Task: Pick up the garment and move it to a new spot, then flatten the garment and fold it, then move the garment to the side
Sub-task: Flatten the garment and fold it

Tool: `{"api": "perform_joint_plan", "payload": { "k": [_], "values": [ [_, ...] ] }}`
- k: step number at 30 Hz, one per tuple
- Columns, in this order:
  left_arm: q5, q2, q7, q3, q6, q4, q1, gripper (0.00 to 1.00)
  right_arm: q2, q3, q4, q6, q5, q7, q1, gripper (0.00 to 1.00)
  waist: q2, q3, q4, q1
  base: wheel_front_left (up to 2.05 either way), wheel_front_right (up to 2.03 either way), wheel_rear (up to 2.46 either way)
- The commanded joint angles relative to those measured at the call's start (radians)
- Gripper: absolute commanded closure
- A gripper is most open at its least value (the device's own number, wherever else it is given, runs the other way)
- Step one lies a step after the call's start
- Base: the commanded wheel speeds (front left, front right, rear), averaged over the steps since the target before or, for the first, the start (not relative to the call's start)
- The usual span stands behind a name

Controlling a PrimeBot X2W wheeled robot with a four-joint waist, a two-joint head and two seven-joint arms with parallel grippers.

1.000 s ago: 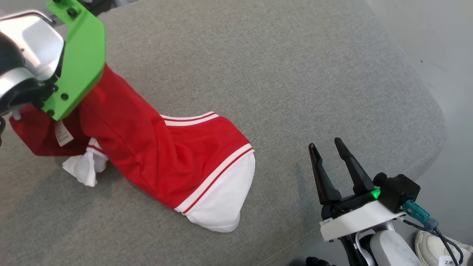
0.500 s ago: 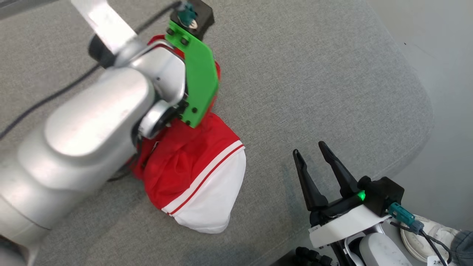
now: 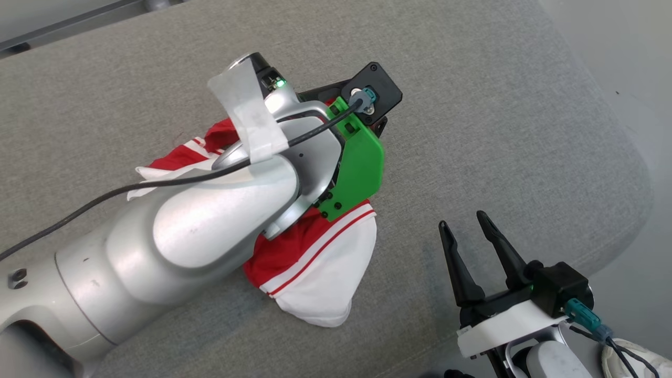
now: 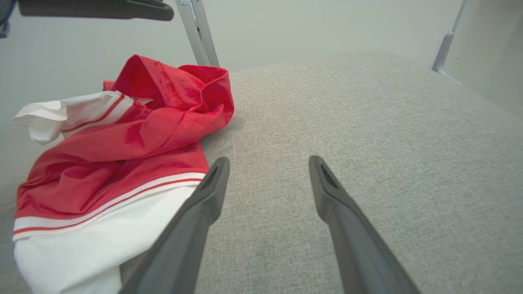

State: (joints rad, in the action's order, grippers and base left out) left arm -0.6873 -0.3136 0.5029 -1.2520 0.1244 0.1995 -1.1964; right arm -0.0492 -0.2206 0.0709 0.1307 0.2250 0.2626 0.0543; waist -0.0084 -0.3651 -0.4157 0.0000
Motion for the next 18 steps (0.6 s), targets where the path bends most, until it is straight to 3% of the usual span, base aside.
{"api": "perform_joint_plan", "payload": {
  "k": [1, 8, 17, 18],
  "values": [
    [0.006, -0.023, 0.000, 0.000, 0.009, -0.013, 0.019, 0.00, -0.002, 0.004, 0.001, 0.000, -0.015, 0.003, -0.012, 0.00, 0.0084, 0.024, 0.039, 0.0000, 0.00, 0.00, 0.00],
    [0.041, -0.111, 0.014, -0.013, -0.011, 0.006, 0.053, 0.00, -0.002, 0.003, -0.009, 0.000, -0.034, 0.003, 0.016, 0.00, 0.0084, 0.003, 0.064, 0.0000, 0.00, 0.00, 0.00],
    [0.120, -0.120, 0.014, -0.024, -0.065, 0.049, 0.059, 0.00, -0.002, -0.001, -0.011, 0.000, -0.020, 0.003, 0.014, 0.00, 0.0084, -0.045, 0.039, 0.0000, 0.00, 0.00, 0.00],
    [0.121, -0.115, 0.005, -0.024, -0.064, 0.049, 0.056, 0.39, -0.002, -0.003, -0.011, 0.000, -0.018, 0.003, 0.013, 0.00, 0.0084, -0.048, 0.034, 0.0000, 0.00, 0.00, 0.00]
  ]
}}
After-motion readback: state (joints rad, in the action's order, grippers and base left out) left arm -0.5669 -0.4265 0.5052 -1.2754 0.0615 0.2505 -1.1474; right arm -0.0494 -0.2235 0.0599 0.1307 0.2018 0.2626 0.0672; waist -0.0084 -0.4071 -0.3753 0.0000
